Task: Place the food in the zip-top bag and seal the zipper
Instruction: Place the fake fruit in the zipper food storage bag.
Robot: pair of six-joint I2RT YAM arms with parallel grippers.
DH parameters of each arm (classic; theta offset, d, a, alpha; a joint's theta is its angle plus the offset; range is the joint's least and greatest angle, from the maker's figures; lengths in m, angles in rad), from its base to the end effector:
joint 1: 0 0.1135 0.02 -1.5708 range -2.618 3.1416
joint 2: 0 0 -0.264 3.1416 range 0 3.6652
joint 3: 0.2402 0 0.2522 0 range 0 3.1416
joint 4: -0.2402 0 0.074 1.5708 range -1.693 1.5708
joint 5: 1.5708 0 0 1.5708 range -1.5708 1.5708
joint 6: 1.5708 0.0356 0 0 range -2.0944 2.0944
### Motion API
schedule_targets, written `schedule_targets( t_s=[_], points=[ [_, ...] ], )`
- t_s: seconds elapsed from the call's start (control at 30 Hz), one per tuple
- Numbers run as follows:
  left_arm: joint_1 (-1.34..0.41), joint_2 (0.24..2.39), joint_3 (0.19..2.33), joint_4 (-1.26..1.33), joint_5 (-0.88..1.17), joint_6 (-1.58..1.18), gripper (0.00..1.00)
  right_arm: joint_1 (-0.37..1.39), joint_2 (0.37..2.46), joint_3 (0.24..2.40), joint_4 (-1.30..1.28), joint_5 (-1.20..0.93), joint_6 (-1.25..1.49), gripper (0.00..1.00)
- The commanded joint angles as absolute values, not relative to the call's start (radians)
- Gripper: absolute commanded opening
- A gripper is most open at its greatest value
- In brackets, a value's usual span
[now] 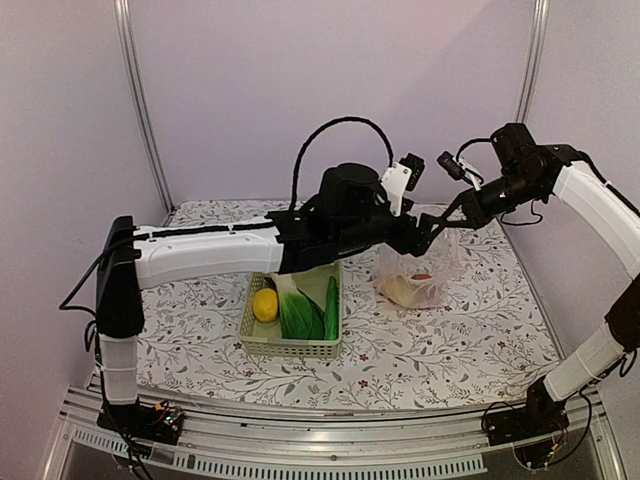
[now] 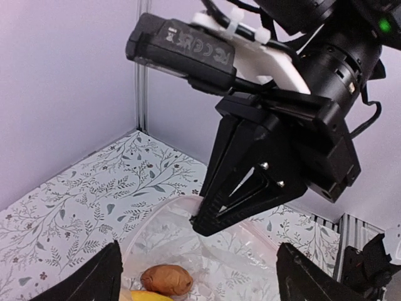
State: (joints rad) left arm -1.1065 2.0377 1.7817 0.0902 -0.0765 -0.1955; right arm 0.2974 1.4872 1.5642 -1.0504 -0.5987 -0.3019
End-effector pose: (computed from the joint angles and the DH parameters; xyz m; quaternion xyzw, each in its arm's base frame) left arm 0.2259 -0.4450 0.3272 0.3133 0.6958 -0.3680 0.5313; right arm 0.2769 0.1058 0.3697 -0.3525 0.8469 0.2812 0.2818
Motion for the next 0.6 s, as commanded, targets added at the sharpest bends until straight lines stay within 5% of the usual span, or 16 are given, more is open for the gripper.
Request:
schedule_targets(
  t_s=[0.0, 0.57],
  points=[
    [-1.129, 1.974, 1.792, 0.113, -0.161, -0.117, 0.86, 0.304, 1.5, 1.575, -1.054, -0.625, -0.287, 0.0],
    [-1.144, 1.545, 1.281, 0.084, -0.371, -0.149, 0.84, 0.286, 1.526, 1.588, -1.034, -0.568, -0.29, 0.0]
  ],
)
